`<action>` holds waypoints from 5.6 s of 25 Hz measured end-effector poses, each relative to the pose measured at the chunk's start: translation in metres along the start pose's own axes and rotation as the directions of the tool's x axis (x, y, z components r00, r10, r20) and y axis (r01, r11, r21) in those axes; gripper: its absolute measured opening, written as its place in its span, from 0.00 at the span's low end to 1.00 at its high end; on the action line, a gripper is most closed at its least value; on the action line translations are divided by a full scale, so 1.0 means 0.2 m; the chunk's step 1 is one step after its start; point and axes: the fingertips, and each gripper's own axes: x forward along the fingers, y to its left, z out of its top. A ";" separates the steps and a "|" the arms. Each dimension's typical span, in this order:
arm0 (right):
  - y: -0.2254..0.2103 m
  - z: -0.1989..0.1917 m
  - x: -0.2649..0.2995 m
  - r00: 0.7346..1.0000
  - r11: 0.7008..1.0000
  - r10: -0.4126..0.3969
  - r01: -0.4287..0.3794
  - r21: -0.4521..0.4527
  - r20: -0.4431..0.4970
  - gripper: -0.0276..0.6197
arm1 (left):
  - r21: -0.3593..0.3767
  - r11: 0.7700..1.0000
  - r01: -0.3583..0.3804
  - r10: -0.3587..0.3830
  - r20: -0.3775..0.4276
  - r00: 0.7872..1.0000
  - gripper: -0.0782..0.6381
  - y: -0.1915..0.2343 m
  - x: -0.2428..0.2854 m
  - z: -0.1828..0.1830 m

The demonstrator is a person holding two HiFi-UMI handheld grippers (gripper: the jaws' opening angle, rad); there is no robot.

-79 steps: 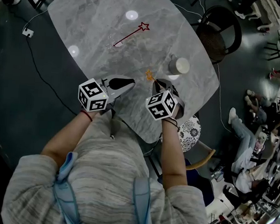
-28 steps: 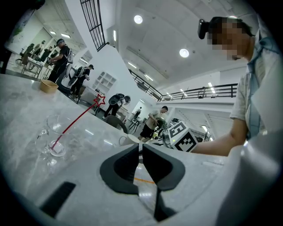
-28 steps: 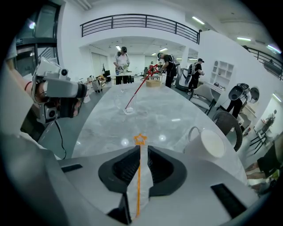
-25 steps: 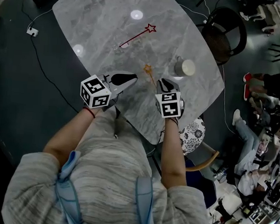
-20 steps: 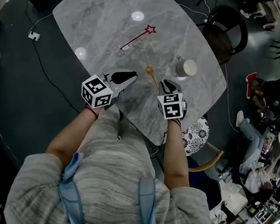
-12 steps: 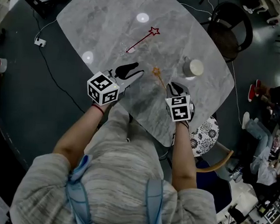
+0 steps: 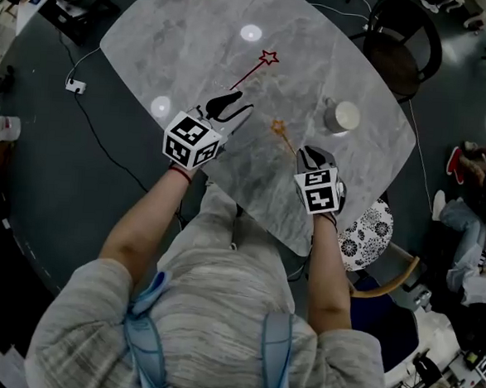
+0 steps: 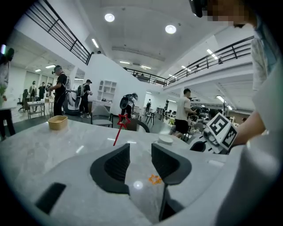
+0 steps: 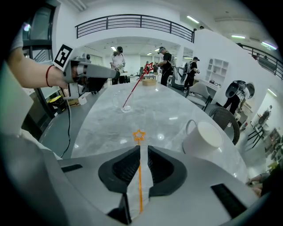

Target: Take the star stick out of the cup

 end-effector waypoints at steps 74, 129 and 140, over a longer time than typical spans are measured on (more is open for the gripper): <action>-0.07 -0.10 -0.25 0.998 0.999 -0.051 0.051 0.001 0.026 0.08 | 0.298 0.940 -0.166 0.228 -0.186 0.956 0.15 0.04 0.20 0.26; -0.03 -0.33 -0.39 1.000 1.000 -0.021 0.021 -0.002 -0.012 0.08 | -0.476 0.875 -0.091 -0.088 -0.342 0.936 0.36 -0.52 0.26 -0.44; -0.04 -0.27 -0.40 0.999 1.000 -0.021 0.021 0.005 0.025 0.08 | -0.488 0.873 -0.028 -0.106 -0.244 0.964 0.37 -0.56 0.20 -0.35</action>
